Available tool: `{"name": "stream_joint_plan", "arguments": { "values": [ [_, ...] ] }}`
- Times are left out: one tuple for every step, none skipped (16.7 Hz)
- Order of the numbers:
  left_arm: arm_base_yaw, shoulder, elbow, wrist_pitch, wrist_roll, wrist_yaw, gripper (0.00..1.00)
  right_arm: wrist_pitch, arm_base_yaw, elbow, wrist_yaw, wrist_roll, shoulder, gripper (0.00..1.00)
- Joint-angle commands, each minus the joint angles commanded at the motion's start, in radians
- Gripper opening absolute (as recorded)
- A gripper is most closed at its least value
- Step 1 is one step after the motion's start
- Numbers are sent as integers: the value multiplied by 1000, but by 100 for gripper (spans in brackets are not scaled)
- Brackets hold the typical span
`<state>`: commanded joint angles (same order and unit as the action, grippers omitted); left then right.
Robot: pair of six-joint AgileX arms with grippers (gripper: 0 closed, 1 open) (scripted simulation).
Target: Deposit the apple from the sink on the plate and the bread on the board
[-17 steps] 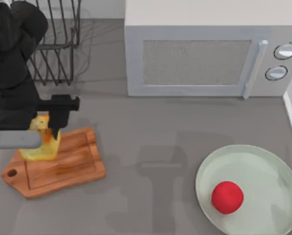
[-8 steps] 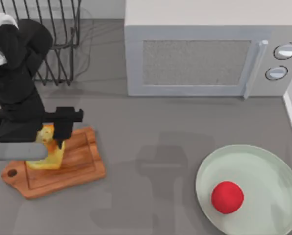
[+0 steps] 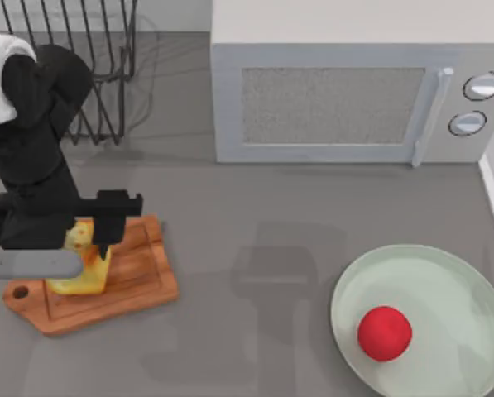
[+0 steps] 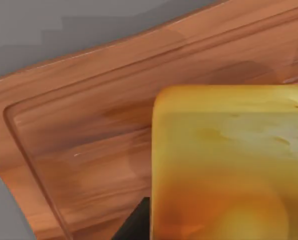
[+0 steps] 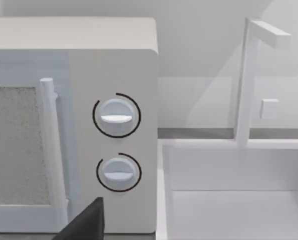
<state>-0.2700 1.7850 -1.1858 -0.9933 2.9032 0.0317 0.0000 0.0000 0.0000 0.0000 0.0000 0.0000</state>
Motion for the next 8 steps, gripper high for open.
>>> {"name": "stream_joint_plan", "arguments": {
  "values": [
    [0,0,0,0,0,0,8,0,0,0,0,0,0,100],
    [0,0,0,0,0,0,15,0,0,0,0,0,0,100],
    [0,0,0,0,0,0,23,0,0,0,0,0,0,100],
    [0,0,0,0,0,0,30,0,0,0,0,0,0,100],
    [0,0,0,0,0,0,38,0,0,0,0,0,0,100],
    [0,0,0,0,0,0,45,0,0,0,0,0,0,100],
    [0,0,0,0,0,0,53,0,0,0,0,0,0,100],
    [0,0,0,0,0,0,60,0,0,0,0,0,0,100]
  ]
}}
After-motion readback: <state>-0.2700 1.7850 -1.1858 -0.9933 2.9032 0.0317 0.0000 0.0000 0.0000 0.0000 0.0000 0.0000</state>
